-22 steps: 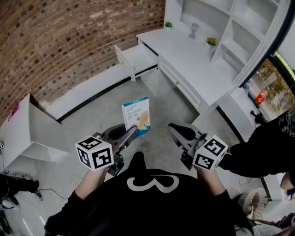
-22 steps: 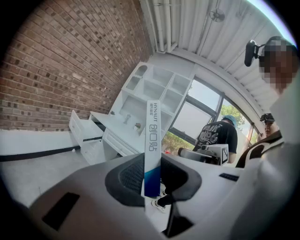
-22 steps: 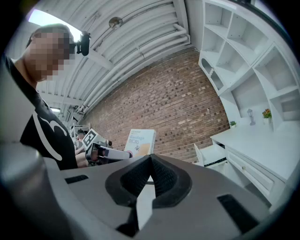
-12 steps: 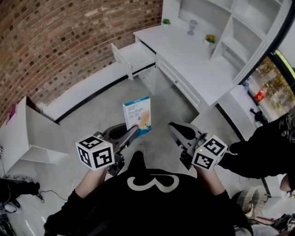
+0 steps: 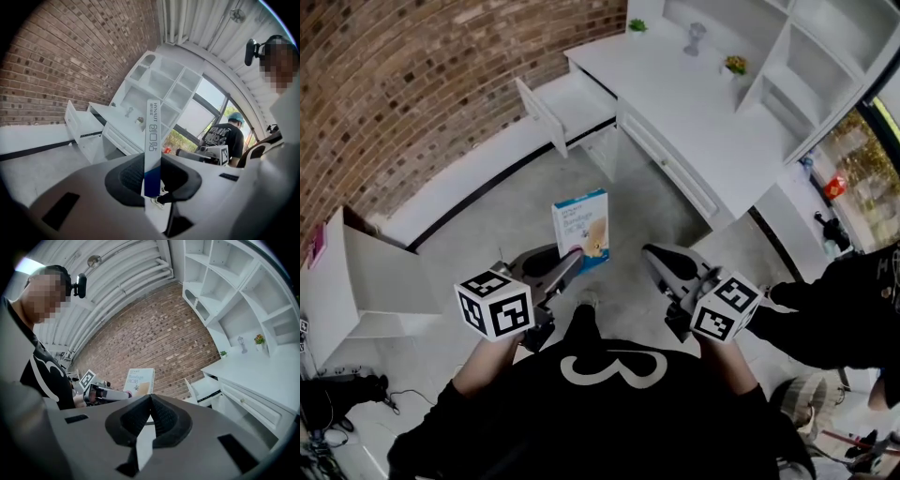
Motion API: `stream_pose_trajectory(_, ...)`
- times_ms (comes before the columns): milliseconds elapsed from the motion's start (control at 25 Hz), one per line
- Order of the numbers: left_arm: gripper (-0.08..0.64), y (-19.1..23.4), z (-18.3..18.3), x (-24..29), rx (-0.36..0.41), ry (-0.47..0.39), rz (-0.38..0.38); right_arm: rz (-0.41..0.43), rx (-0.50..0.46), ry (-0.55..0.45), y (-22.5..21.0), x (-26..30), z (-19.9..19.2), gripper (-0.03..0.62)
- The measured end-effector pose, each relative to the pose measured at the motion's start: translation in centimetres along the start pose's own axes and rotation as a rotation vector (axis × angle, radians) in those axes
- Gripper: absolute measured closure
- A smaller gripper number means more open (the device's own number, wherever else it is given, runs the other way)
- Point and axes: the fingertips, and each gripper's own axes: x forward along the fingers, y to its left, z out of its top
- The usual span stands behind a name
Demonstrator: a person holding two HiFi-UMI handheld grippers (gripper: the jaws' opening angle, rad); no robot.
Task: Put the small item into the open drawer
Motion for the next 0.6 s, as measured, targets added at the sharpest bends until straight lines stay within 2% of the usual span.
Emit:
stream_pose_trajectory(240, 0.480, 5.0, 2.3, 2.7, -0.016, 0.020, -0.001, -0.003, 0.030, 0.013, -4.0, 4.6, 0.7, 0.581)
stream_pose_trajectory(600, 0.480, 14.5, 8.1, 5.0, -0.051, 0.010, 0.015, -0.025, 0.049, 0.038, -9.6, 13.6, 3.3, 0.581)
